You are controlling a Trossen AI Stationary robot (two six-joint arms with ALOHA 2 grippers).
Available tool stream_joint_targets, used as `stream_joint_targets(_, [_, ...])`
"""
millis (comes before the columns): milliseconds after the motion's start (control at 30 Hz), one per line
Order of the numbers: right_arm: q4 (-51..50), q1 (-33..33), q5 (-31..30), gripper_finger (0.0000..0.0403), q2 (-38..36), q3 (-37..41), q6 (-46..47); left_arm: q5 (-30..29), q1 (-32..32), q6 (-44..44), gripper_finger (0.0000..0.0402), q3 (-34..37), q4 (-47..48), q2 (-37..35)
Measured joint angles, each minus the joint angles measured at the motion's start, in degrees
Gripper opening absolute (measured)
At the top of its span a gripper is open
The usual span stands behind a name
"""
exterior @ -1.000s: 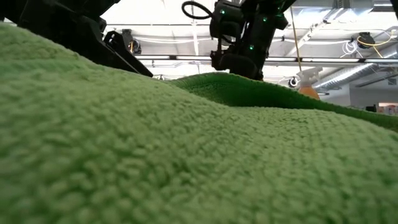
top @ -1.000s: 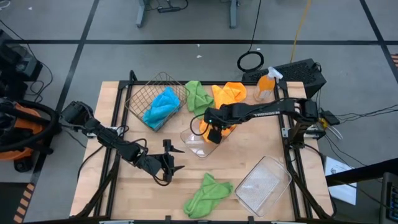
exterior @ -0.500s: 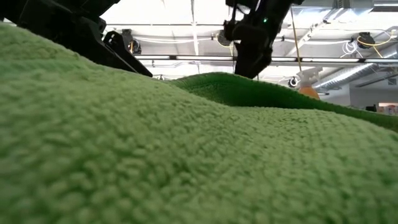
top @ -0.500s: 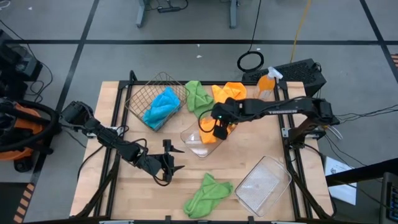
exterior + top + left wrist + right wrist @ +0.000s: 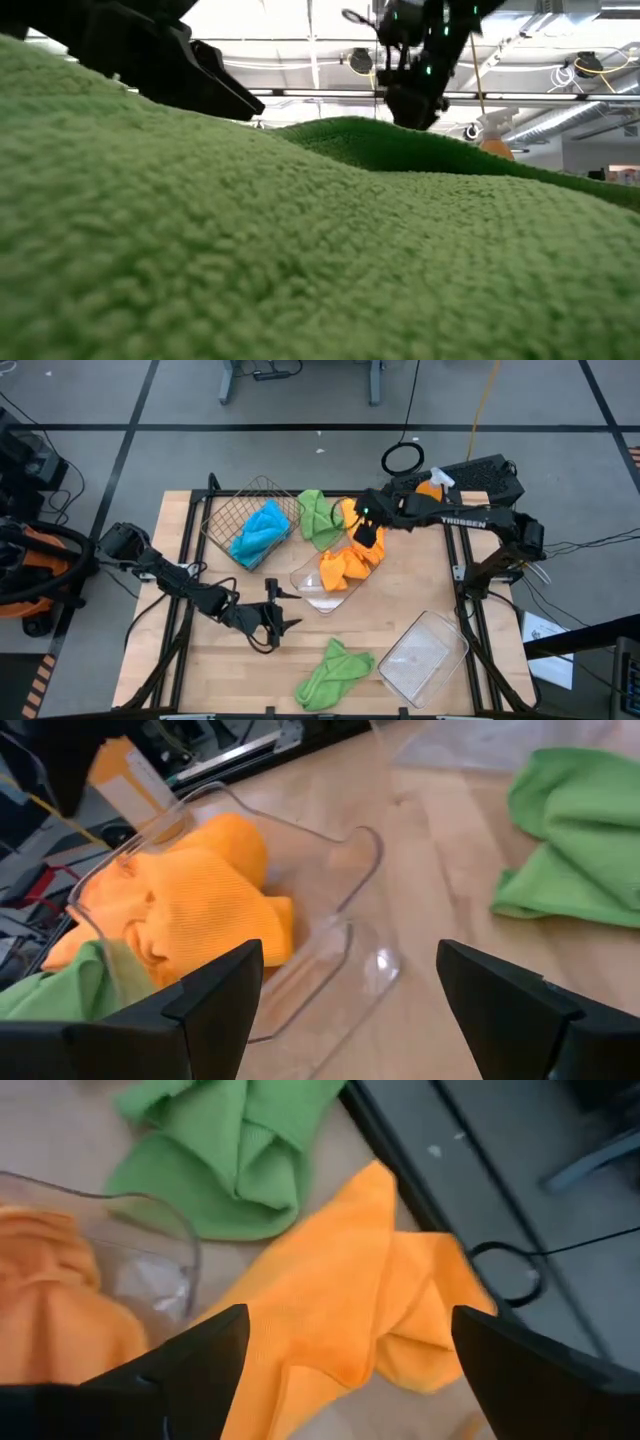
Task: Sort microfiber towel by color & place in baskets
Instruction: Put the yellow towel into the top transparent bin
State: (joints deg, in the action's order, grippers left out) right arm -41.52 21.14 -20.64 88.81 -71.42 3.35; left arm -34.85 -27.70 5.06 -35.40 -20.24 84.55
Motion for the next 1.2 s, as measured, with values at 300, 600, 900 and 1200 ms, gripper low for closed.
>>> stream_joint_targets(300, [9.74, 11.77, 6.1, 0.0338, 0.08, 7.5, -2.92, 1.71, 6.76, 7.71, 0.0302, 0.0, -3.5, -0.92])
stream_joint_targets(600, [8.55, 18.57, 11.99, 0.0338, 4.22, 7.5, -3.57, 18.03, 19.5, 14.84, 0.0268, -2.19, -11.76, -2.84])
stream_joint_targets(900, [6.23, 18.48, 12.04, 0.0338, 7.73, 7.5, 0.48, 25.57, 25.62, 14.88, 0.0233, -2.75, -10.98, -2.86])
stream_joint_targets(1200, [3.71, 16.06, 11.34, 0.0338, 7.83, 4.07, 4.34, 28.7, 25.81, 15.01, 0.0228, -2.73, -9.8, -2.86])
